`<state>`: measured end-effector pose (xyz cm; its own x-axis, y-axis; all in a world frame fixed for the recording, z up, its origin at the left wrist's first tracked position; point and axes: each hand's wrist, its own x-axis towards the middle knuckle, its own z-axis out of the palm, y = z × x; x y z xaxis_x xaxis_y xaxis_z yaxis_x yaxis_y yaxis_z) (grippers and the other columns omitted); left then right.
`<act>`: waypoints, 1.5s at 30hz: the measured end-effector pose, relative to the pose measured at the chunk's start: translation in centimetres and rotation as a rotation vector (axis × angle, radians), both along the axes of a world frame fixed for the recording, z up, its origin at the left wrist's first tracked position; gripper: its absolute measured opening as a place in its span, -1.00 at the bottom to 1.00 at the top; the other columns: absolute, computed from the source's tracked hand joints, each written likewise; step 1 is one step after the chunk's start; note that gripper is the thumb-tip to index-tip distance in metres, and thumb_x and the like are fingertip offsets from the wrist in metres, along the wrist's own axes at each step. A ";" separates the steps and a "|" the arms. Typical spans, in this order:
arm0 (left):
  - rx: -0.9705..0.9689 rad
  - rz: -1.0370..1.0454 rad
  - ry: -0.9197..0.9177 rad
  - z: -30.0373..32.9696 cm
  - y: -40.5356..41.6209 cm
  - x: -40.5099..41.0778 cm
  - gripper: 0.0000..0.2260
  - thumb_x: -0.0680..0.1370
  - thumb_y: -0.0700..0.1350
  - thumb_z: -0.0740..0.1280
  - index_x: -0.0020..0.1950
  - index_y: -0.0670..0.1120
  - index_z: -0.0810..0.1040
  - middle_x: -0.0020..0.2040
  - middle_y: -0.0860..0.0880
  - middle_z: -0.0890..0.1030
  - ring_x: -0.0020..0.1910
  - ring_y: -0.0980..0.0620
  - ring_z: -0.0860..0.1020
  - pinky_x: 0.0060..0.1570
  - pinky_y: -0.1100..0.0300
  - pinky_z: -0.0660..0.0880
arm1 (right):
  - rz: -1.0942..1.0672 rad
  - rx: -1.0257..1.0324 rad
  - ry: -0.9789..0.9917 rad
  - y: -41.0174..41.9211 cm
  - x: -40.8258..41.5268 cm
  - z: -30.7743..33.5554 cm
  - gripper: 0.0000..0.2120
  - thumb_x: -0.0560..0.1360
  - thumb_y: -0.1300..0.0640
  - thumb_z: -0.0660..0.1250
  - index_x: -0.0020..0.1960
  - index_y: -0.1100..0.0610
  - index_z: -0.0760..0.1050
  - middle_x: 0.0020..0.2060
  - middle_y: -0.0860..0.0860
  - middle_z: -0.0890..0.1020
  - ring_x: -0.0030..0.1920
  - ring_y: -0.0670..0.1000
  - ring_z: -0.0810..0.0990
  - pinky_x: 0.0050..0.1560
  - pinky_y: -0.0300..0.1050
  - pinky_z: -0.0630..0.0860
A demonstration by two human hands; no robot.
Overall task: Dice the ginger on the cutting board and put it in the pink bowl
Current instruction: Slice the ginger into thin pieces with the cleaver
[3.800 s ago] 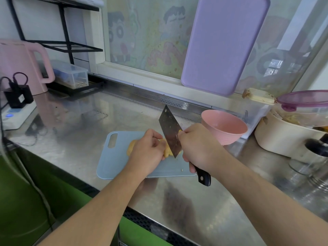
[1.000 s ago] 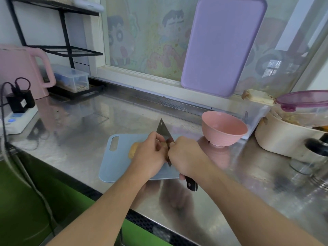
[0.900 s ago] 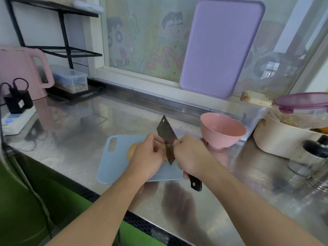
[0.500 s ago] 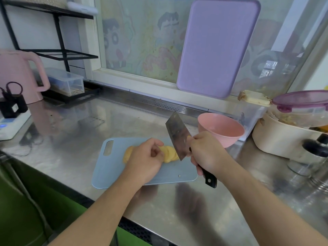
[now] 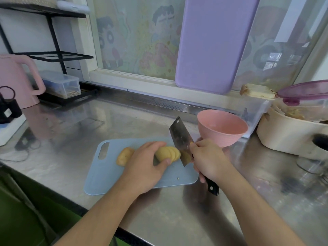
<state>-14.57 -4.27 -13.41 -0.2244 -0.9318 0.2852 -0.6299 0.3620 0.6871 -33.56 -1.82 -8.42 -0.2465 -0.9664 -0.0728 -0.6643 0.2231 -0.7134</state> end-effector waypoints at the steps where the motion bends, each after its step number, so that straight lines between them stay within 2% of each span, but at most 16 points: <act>1: -0.009 -0.018 0.013 0.0 0.0 -0.1 -0.53 0.58 0.06 0.46 0.49 0.13 0.50 0.40 0.20 0.49 0.36 0.16 0.47 0.45 0.19 0.36 | 0.015 0.000 -0.001 0.1 0.1 0.2 -0.68 0.70 0.06 0.13 -0.06 0.21 0.54 -0.33 0.25 0.61 -0.48 0.15 0.56 -0.42 -0.14 0.50; 3: -0.027 -0.042 0.025 0.0 0.0 -0.2 -0.53 0.57 0.06 0.49 0.47 0.11 0.52 0.35 0.24 0.49 0.34 0.19 0.50 0.43 0.22 0.38 | 0.067 -0.015 0.013 0.3 0.2 0.4 -0.66 0.71 0.13 0.11 -0.10 0.30 0.50 -0.31 0.36 0.60 -0.56 0.18 0.56 -0.44 -0.08 0.49; 6: -0.012 -0.040 0.031 0.0 -0.1 -0.3 -0.50 0.52 0.06 0.54 0.45 0.11 0.54 0.28 0.29 0.48 0.29 0.23 0.50 0.33 0.33 0.37 | 0.109 -0.016 0.044 0.5 0.4 0.5 -0.66 0.71 0.21 0.08 -0.08 0.40 0.48 -0.25 0.30 0.58 -0.49 0.28 0.62 -0.39 0.11 0.58; 8: 0.023 -0.035 0.049 0.0 -0.1 -0.3 -0.43 0.47 0.07 0.58 0.46 0.16 0.52 0.28 0.29 0.53 0.22 0.26 0.53 0.25 0.38 0.38 | 0.107 -0.014 0.040 0.6 0.4 0.4 -0.65 0.71 0.16 0.10 -0.04 0.40 0.49 -0.28 0.27 0.58 -0.53 0.24 0.61 -0.44 0.01 0.55; 11: 0.079 -0.053 0.051 0.1 -0.4 -0.3 -0.33 0.42 0.08 0.63 0.48 0.26 0.46 0.24 0.27 0.61 0.16 0.28 0.58 0.24 0.32 0.47 | 0.071 -0.011 -0.032 0.9 0.3 0.2 -0.61 0.71 0.06 0.12 0.00 0.39 0.50 -0.36 0.21 0.55 -0.69 0.09 0.49 -0.49 -0.16 0.39; 16: 0.078 -0.071 -0.054 1.0 -1.4 -0.7 -0.28 0.39 0.06 0.65 0.50 0.19 0.45 0.35 0.19 0.52 0.27 0.14 0.54 0.37 0.14 0.47 | 0.089 -0.041 -0.073 1.0 0.5 0.0 -0.61 0.72 0.05 0.14 -0.08 0.35 0.47 -0.34 0.22 0.54 -0.70 0.07 0.47 -0.47 -0.09 0.41; 18: 0.030 -0.052 -0.051 1.0 -1.5 -0.9 -0.36 0.38 0.02 0.65 0.41 0.17 0.50 0.28 0.19 0.50 0.22 0.17 0.52 0.30 0.28 0.44 | 0.089 -0.061 -0.069 0.9 0.5 -0.1 -0.61 0.72 0.03 0.14 -0.13 0.30 0.44 -0.35 0.21 0.55 -0.69 0.09 0.48 -0.47 -0.10 0.42; 20: -0.058 -0.033 -0.028 0.7 -1.4 -1.0 -0.51 0.39 -0.05 0.64 0.24 0.16 0.54 0.18 0.21 0.50 0.10 0.28 0.48 0.11 0.51 0.35 | 0.091 -0.080 -0.064 0.8 0.6 -0.2 -0.61 0.72 0.03 0.13 -0.19 0.24 0.40 -0.38 0.19 0.54 -0.67 0.11 0.49 -0.47 -0.09 0.43; 23: -0.166 -0.019 -0.004 0.2 -1.3 -0.9 -0.64 0.42 -0.19 0.59 0.07 0.11 0.55 0.08 0.18 0.49 0.07 0.30 0.47 -0.01 0.54 0.33 | 0.092 -0.100 -0.060 0.8 0.6 -0.1 -0.59 0.72 0.02 0.13 -0.23 0.21 0.39 -0.42 0.15 0.53 -0.66 0.11 0.50 -0.41 0.00 0.49; 26: -0.165 -0.040 -0.047 0.3 -1.2 -0.7 -0.67 0.47 -0.15 0.55 0.05 0.13 0.47 0.07 0.19 0.45 0.09 0.29 0.46 -0.04 0.47 0.36 | 0.096 -0.086 -0.062 0.9 0.8 -0.1 -0.60 0.74 0.00 0.13 -0.19 0.20 0.43 -0.38 0.14 0.55 -0.66 0.08 0.50 -0.45 -0.07 0.48; 28: -0.137 -0.082 -0.093 0.2 -0.8 -0.4 -0.68 0.52 -0.07 0.52 0.06 0.16 0.39 0.07 0.21 0.45 0.08 0.24 0.46 -0.04 0.36 0.38 | 0.097 -0.073 -0.062 1.0 0.9 -0.2 -0.61 0.74 0.00 0.13 -0.18 0.19 0.43 -0.36 0.14 0.55 -0.67 0.06 0.49 -0.47 -0.12 0.44; 31: -0.070 -0.139 -0.144 -0.4 -0.1 0.5 -0.68 0.57 0.01 0.45 0.13 0.21 0.32 0.13 0.24 0.49 0.11 0.17 0.47 0.06 0.22 0.45 | 0.102 -0.072 -0.058 1.0 1.0 -0.3 -0.61 0.73 0.00 0.14 -0.20 0.18 0.42 -0.37 0.13 0.54 -0.68 0.07 0.47 -0.48 -0.13 0.42; 35: -0.018 -0.172 -0.144 -0.6 0.4 1.3 -0.67 0.60 0.02 0.40 0.21 0.23 0.30 0.24 0.23 0.47 0.21 0.17 0.44 0.22 0.13 0.46 | 0.106 -0.068 -0.049 1.1 1.1 -0.4 -0.59 0.72 -0.01 0.14 -0.15 0.24 0.46 -0.36 0.14 0.54 -0.67 0.10 0.48 -0.47 -0.08 0.46; 38: -0.074 -0.188 -0.144 -0.3 0.4 1.3 -0.62 0.62 0.00 0.41 0.38 0.20 0.39 0.28 0.29 0.46 0.26 0.25 0.43 0.29 0.28 0.38 | 0.107 -0.068 -0.051 1.3 1.1 -0.4 -0.59 0.73 -0.01 0.13 -0.12 0.26 0.49 -0.34 0.16 0.55 -0.66 0.11 0.48 -0.48 -0.08 0.46; 42: -0.107 -0.179 -0.114 -0.4 0.4 1.2 -0.66 0.60 -0.08 0.43 0.35 0.16 0.51 0.25 0.32 0.44 0.23 0.27 0.47 0.25 0.37 0.38 | 0.111 -0.073 -0.063 1.4 0.9 -0.3 -0.60 0.72 0.01 0.14 -0.22 0.19 0.45 -0.37 0.14 0.54 -0.67 0.10 0.48 -0.46 -0.08 0.44; 45: -0.084 -0.169 -0.079 -0.4 0.3 1.2 -0.67 0.59 -0.02 0.44 0.34 0.19 0.51 0.26 0.31 0.43 0.23 0.30 0.46 0.22 0.44 0.36 | 0.108 -0.073 -0.062 1.4 0.9 -0.3 -0.59 0.72 0.02 0.14 -0.23 0.18 0.44 -0.38 0.13 0.53 -0.67 0.10 0.48 -0.46 -0.08 0.44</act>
<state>-13.42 -3.95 -13.79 -0.4004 -0.8527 0.3354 -0.6064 0.5210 0.6007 -32.65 -0.43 -8.73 -0.1376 -0.9904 -0.0127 -0.6359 0.0981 -0.7655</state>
